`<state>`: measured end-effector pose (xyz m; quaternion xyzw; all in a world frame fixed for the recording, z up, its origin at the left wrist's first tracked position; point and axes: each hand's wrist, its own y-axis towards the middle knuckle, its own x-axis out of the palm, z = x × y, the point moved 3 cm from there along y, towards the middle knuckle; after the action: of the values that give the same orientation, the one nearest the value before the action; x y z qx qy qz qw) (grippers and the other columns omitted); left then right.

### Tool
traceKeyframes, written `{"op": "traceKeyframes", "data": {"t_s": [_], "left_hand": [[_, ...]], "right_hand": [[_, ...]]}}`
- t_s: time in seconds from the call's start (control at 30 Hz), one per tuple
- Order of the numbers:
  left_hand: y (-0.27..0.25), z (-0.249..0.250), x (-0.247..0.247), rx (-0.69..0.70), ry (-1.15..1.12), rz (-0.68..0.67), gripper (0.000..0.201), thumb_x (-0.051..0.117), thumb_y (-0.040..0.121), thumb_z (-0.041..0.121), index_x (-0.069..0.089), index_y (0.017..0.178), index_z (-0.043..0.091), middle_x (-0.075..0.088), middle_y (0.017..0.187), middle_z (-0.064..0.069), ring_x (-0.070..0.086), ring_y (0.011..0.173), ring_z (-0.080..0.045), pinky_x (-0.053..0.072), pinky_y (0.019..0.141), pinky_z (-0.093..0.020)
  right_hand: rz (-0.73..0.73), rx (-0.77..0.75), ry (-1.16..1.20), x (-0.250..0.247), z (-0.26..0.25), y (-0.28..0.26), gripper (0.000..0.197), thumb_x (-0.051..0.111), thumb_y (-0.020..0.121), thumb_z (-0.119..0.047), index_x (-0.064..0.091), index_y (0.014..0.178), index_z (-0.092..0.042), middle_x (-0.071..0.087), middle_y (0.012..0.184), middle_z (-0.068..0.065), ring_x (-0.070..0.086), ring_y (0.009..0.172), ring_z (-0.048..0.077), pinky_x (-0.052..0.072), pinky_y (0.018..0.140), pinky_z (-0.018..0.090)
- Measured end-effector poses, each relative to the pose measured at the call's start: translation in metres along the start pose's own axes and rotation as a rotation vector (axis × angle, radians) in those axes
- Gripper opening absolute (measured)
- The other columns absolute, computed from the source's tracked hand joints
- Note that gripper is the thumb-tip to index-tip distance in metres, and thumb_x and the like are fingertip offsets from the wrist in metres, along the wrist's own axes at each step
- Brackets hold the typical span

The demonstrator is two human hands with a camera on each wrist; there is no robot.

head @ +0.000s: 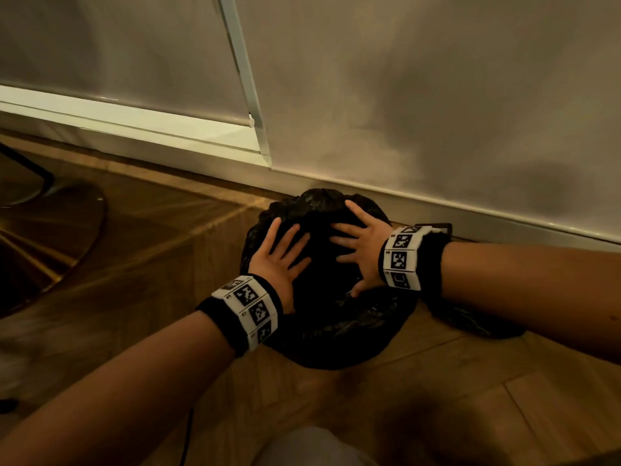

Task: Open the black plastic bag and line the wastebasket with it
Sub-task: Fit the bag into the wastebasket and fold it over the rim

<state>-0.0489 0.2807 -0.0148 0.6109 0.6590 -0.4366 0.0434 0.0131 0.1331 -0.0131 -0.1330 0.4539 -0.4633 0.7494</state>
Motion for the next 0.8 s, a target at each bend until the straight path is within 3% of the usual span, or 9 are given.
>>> {"op": "traceKeyframes", "data": {"t_s": [0.17,0.27,0.37,0.5,0.57,0.6,0.63,0.7,0.8], "left_hand": [[0.002,-0.004,0.000,-0.041,0.035,-0.080,0.094,0.027,0.082,0.081,-0.001,0.156,0.031,-0.018,0.162,-0.010,-0.026,0.145,-0.039,-0.031,0.094,-0.072],[-0.009,-0.015,-0.010,0.049,-0.460,0.030,0.071,0.019,0.092,0.070,0.016,0.154,0.035,0.001,0.165,0.001,-0.015,0.150,-0.025,-0.031,0.101,-0.066],[-0.034,-0.013,-0.013,0.292,-0.830,0.137,0.070,0.018,0.088,0.075,0.030,0.148,0.041,0.026,0.159,0.016,0.004,0.150,-0.007,-0.025,0.110,-0.058],[-0.057,0.007,0.011,0.441,-0.556,0.178,0.076,0.016,0.082,0.080,0.029,0.148,0.044,0.033,0.154,0.022,0.008,0.149,-0.006,-0.024,0.112,-0.055],[-0.053,0.011,0.023,0.420,-0.510,0.323,0.069,0.010,0.089,0.074,0.031,0.147,0.042,0.036,0.153,0.020,0.009,0.150,-0.011,-0.019,0.114,-0.055],[-0.054,0.009,0.024,0.388,-0.551,0.442,0.068,0.010,0.090,0.074,0.032,0.146,0.042,0.035,0.154,0.017,0.009,0.150,-0.013,-0.016,0.115,-0.055],[-0.054,0.007,0.028,0.324,-0.686,0.555,0.067,0.013,0.090,0.075,0.030,0.146,0.045,0.030,0.157,0.015,0.008,0.150,-0.014,-0.013,0.116,-0.054],[-0.064,-0.007,0.036,0.096,-1.267,0.653,0.063,0.025,0.087,0.077,0.017,0.146,0.055,0.013,0.160,0.017,0.002,0.151,-0.010,-0.002,0.120,-0.048],[-0.069,-0.014,0.049,-0.244,-2.319,0.448,0.064,0.034,0.092,0.067,0.013,0.150,0.051,0.015,0.157,0.021,0.021,0.143,-0.005,0.034,0.108,-0.028]], "right_hand": [[-0.118,0.007,0.023,0.002,0.007,0.005,0.095,0.025,0.073,-0.089,0.006,0.151,-0.038,-0.005,0.162,-0.003,-0.020,0.147,0.024,-0.027,0.099,0.070],[0.019,0.000,0.309,-0.014,0.003,-0.020,0.082,0.019,0.082,-0.080,0.017,0.150,-0.035,0.012,0.161,-0.001,-0.003,0.149,0.024,-0.024,0.104,0.067],[0.251,-0.158,0.616,-0.024,-0.020,-0.055,0.074,0.019,0.082,-0.079,0.049,0.131,-0.034,0.048,0.142,-0.008,0.037,0.137,0.017,-0.001,0.114,0.061],[0.207,-0.277,0.715,-0.003,-0.051,-0.071,0.055,0.034,0.087,-0.070,0.043,0.131,-0.038,0.064,0.120,-0.006,0.059,0.112,0.019,0.038,0.103,0.044],[0.279,-0.276,0.666,0.002,-0.049,-0.067,0.046,0.033,0.094,-0.059,0.042,0.134,-0.037,0.065,0.118,-0.005,0.060,0.110,0.020,0.043,0.098,0.041],[0.301,-0.300,0.676,0.001,-0.046,-0.066,0.050,0.032,0.093,-0.061,0.043,0.135,-0.037,0.063,0.123,-0.007,0.057,0.116,0.017,0.037,0.105,0.041],[0.317,-0.333,0.728,-0.001,-0.042,-0.067,0.056,0.030,0.090,-0.066,0.044,0.136,-0.038,0.059,0.131,-0.011,0.049,0.125,0.011,0.024,0.114,0.040],[0.460,-0.279,0.968,-0.006,-0.022,-0.067,0.066,0.027,0.082,-0.075,0.046,0.135,-0.041,0.045,0.143,-0.018,0.031,0.138,0.001,0.005,0.118,0.038],[0.849,0.202,1.587,-0.002,0.033,-0.062,0.055,0.039,0.089,-0.064,0.050,0.135,-0.034,0.043,0.147,-0.007,0.034,0.139,0.009,0.021,0.113,0.028]]}}
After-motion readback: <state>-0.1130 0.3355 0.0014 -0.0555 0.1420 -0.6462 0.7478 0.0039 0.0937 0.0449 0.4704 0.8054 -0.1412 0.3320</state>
